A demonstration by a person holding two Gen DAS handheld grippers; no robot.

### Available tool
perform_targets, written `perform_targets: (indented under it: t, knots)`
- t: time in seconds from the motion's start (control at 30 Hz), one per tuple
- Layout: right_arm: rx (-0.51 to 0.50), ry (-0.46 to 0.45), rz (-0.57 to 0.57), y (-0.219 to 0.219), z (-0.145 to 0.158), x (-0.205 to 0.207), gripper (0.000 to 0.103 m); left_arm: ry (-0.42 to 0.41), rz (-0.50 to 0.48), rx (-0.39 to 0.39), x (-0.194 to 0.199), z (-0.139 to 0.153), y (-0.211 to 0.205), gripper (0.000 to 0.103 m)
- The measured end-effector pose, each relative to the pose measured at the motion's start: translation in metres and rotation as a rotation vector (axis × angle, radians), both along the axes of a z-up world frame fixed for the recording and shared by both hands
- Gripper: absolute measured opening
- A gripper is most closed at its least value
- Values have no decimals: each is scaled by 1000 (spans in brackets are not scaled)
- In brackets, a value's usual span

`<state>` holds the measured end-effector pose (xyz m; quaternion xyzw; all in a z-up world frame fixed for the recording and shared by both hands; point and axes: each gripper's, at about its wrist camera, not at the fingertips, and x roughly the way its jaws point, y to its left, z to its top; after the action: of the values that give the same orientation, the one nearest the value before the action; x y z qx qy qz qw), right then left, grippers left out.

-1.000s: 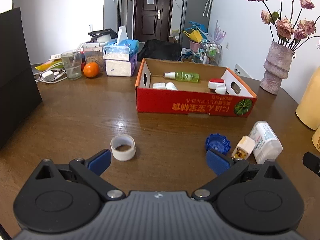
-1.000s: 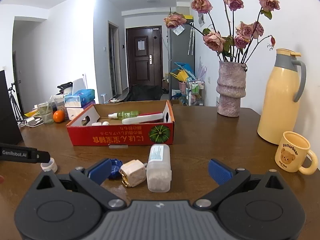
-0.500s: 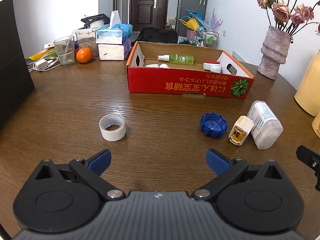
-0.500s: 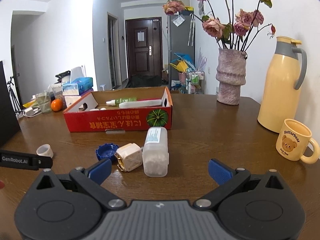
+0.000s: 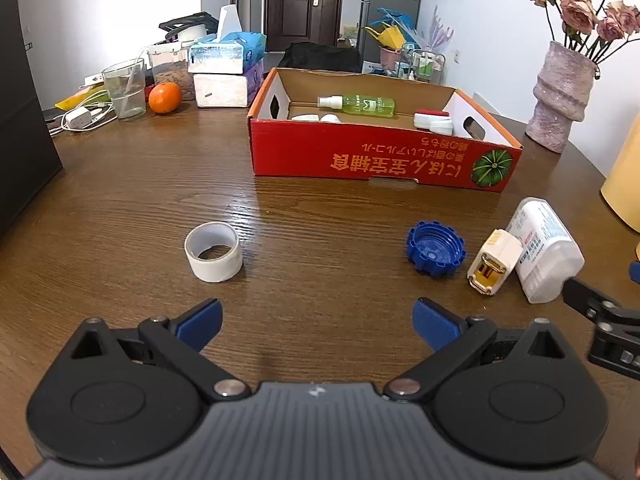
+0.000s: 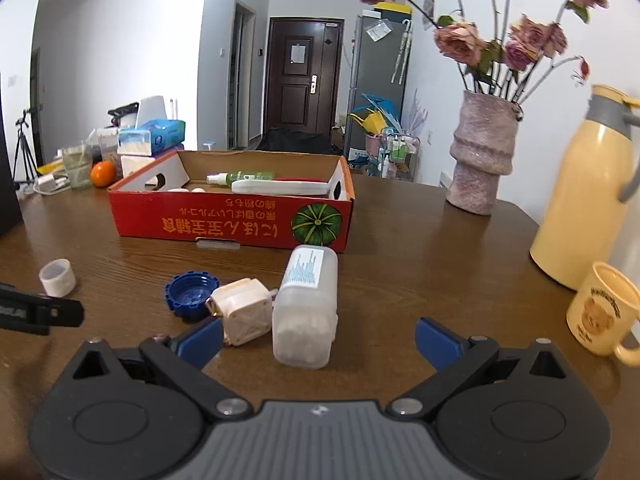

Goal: Organize rigid objects
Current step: 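Grasp the white plastic container with the right gripper while the left gripper grasps the blue ridged cap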

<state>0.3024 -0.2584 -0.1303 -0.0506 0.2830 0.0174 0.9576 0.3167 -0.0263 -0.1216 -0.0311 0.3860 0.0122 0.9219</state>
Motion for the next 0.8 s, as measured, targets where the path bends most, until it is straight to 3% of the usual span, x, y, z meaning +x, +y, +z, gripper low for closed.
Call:
perform_targets:
  t: [0.37,0.53,0.73,0.8]
  knots:
    - [-75,58,-12,7,-29,49,89,-2,20,13,9,1,2,103]
    - [-41,71,-21,1,-37,64,83,1,20,16,14,0,-1,103]
    - [33,75,-5,-6,-45,74,66,6,15,20,23,-4,-6,103]
    - [67,75,11,-9,-48,76,48,9,9,20,27,-6,-8,103]
